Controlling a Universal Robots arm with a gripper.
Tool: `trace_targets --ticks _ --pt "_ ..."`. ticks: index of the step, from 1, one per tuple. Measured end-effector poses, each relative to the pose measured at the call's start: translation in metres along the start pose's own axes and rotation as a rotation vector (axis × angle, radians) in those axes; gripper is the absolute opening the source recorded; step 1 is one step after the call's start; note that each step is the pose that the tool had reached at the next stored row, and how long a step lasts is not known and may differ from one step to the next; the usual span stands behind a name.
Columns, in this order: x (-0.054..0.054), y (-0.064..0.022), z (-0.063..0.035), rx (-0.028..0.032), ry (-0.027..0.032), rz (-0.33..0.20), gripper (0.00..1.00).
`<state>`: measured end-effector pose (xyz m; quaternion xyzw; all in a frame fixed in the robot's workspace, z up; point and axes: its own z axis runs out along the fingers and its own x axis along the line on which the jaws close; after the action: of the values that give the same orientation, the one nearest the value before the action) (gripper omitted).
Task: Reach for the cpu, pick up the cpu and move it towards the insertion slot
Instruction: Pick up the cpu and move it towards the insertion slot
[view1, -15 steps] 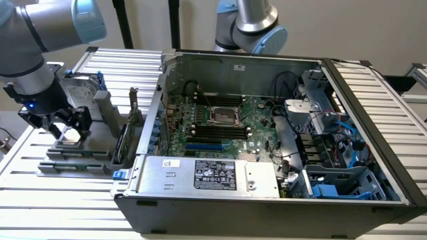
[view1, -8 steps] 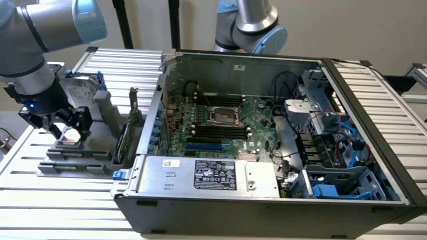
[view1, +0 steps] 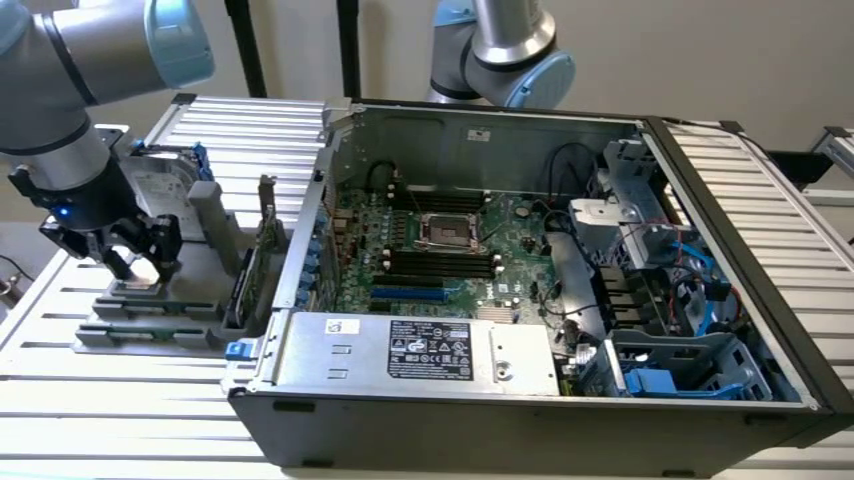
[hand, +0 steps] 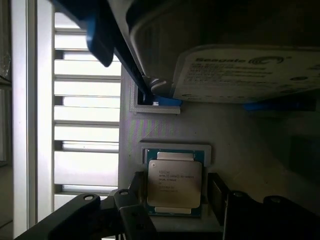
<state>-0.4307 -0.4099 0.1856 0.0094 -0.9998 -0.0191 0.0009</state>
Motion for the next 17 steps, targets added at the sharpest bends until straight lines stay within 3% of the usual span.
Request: trace_targets --ticks 4,7,17 --pt "0.0 0.0 0.0 0.0 0.0001 0.0 0.62" --pt "0.0 0.0 0.0 0.0003 0.0005 0.0 0.55" --pt "0.0 0.0004 -0.0066 0.0009 0.0046 0.0 0.55"
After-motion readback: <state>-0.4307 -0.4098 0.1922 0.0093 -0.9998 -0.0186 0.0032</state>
